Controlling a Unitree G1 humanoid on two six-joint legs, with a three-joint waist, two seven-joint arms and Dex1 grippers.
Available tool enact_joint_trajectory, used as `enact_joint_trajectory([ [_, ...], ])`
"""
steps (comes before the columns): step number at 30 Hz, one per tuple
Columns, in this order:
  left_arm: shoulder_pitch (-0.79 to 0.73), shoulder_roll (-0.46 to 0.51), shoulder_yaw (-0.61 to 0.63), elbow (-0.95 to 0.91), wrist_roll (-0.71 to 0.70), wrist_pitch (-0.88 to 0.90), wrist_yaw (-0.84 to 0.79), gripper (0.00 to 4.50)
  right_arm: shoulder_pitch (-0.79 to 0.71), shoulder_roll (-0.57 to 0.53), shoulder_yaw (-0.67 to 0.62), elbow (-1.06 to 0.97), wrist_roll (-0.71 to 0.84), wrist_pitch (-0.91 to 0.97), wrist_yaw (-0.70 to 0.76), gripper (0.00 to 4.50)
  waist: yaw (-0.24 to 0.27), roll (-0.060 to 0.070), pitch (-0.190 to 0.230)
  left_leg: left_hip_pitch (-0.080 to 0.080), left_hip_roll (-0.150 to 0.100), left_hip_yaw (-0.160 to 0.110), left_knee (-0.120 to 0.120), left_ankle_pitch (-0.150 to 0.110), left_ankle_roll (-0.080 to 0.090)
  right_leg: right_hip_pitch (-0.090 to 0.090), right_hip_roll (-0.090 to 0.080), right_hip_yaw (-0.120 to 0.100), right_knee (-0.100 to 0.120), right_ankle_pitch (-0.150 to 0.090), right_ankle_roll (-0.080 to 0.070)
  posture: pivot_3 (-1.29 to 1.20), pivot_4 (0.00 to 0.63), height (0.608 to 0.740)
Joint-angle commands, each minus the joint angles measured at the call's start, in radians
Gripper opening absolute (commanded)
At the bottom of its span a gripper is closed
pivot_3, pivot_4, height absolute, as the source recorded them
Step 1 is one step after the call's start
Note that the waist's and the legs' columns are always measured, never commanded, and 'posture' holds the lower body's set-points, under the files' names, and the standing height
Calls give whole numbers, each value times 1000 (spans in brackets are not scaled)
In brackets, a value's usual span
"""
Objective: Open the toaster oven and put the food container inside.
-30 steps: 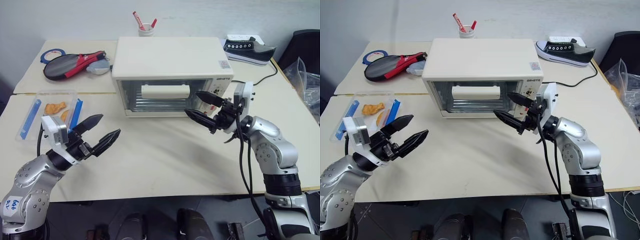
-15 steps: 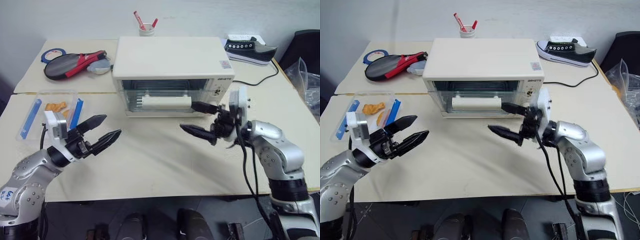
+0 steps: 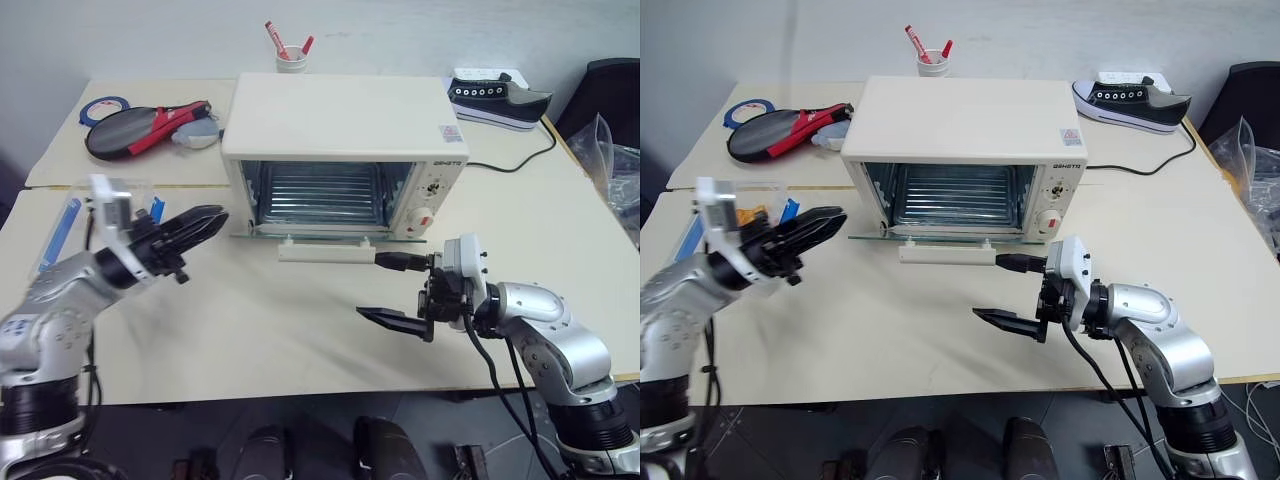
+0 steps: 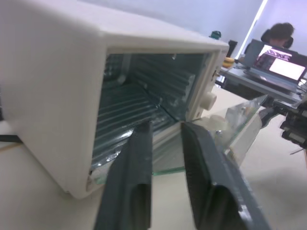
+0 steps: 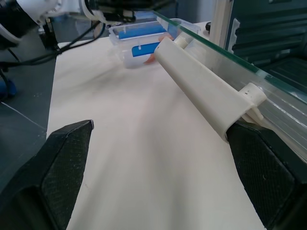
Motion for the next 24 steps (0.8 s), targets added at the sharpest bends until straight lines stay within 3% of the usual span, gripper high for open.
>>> enact_joint_trajectory([
  [1, -49, -12, -20, 79, 90, -89, -21, 40, 7, 10, 13, -72, 2, -26, -10, 4500, -2, 0, 0, 0, 0, 0, 0, 0, 0, 0, 1, 0, 0, 0, 0, 0, 150, 740],
  [6, -97, -34, -103, 151, 148, -110, -102, 40, 53, 7, -20, -91, -22, -53, -53, 4500, 2, 0, 0, 0, 0, 1, 0, 0, -1, -2, 2, 0, 1, 0, 0, 0, 150, 740],
  [14, -47, -31, -174, 115, 195, -105, -184, 40, 363, 5, -181, -114, -93, -293, -78, 4500, 10, -1, 0, 0, 0, 1, 1, -1, 0, 0, 1, 0, 0, 0, 0, 0, 150, 740],
  [18, -33, -52, -203, 113, 257, -140, -157, 40, 511, -2, -280, -72, -113, -380, -67, 4500, 11, -1, 0, 2, 0, 1, 1, 0, 0, 1, 1, 1, 2, 0, 0, 0, 150, 740],
  [24, 47, -82, -237, 49, 350, -162, -72, 40, 554, -13, -388, -23, -49, -377, -68, 4500, 1, -1, 0, 4, 2, 1, 1, 0, 0, 2, 0, 2, 3, 0, 0, 0, 150, 740],
])
